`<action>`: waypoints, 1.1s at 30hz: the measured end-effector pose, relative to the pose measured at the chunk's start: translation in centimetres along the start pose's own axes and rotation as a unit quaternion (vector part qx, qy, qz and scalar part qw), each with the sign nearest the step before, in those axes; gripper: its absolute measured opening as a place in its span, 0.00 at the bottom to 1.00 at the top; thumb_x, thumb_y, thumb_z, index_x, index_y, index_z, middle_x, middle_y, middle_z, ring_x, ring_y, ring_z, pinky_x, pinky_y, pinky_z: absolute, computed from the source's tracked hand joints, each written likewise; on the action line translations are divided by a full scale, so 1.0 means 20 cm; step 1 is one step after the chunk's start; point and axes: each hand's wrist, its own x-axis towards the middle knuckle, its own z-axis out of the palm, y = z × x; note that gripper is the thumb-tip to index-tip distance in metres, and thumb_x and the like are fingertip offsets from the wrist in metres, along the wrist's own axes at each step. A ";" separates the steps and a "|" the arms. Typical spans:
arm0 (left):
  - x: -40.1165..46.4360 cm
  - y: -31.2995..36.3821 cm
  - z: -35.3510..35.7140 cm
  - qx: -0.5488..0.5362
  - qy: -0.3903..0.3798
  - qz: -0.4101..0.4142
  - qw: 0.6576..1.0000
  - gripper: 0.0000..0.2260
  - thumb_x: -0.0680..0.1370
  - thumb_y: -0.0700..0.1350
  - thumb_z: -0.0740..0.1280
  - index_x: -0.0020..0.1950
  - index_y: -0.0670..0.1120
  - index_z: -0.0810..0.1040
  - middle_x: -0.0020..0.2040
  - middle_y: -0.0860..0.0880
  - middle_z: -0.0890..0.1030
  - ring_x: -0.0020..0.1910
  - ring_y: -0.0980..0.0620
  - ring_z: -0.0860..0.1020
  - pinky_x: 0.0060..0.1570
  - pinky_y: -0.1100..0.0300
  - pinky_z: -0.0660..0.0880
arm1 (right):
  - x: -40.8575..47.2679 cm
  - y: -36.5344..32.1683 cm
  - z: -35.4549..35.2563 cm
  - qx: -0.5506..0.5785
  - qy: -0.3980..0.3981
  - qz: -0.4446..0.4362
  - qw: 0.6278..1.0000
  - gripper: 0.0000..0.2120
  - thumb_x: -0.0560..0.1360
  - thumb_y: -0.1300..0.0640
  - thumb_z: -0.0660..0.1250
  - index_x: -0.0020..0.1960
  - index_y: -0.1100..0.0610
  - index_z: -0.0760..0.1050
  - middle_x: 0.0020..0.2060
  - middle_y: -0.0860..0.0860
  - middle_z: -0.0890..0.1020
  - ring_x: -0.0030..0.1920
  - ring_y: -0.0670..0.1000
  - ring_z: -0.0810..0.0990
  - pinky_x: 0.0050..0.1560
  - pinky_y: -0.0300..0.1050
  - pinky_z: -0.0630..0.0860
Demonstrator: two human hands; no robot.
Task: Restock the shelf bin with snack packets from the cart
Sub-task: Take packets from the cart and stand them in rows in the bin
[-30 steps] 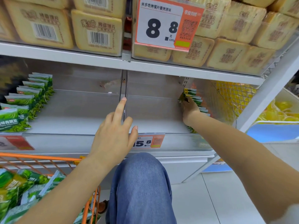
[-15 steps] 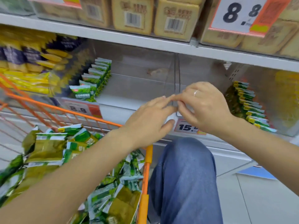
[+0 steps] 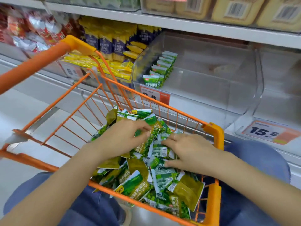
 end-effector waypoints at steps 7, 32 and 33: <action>0.00 0.03 0.01 -0.092 0.030 -0.029 0.995 0.11 0.80 0.55 0.60 0.59 0.57 0.78 0.51 0.62 0.79 0.30 0.65 0.75 0.35 0.66 0.69 | 0.06 0.01 -0.06 0.137 0.037 0.044 0.989 0.21 0.80 0.50 0.57 0.72 0.50 0.65 0.28 0.45 0.71 0.28 0.40 0.72 0.30 0.35 0.67; 0.30 -0.17 -0.24 0.010 0.313 -0.001 0.950 0.22 0.81 0.58 0.53 0.68 0.47 0.72 0.64 0.51 0.75 0.66 0.52 0.69 0.63 0.59 0.63 | 0.53 0.29 -0.48 0.480 0.345 0.147 0.793 0.10 0.68 0.52 0.74 0.46 0.54 0.79 0.44 0.57 0.83 0.48 0.60 0.80 0.52 0.59 0.77; 0.31 -0.22 -0.22 0.050 0.294 -0.011 0.954 0.26 0.80 0.59 0.50 0.68 0.46 0.72 0.65 0.50 0.75 0.67 0.50 0.68 0.64 0.58 0.62 | 0.59 0.33 -0.47 0.484 0.350 0.173 0.783 0.09 0.70 0.55 0.74 0.48 0.56 0.77 0.46 0.56 0.82 0.49 0.59 0.80 0.52 0.58 0.77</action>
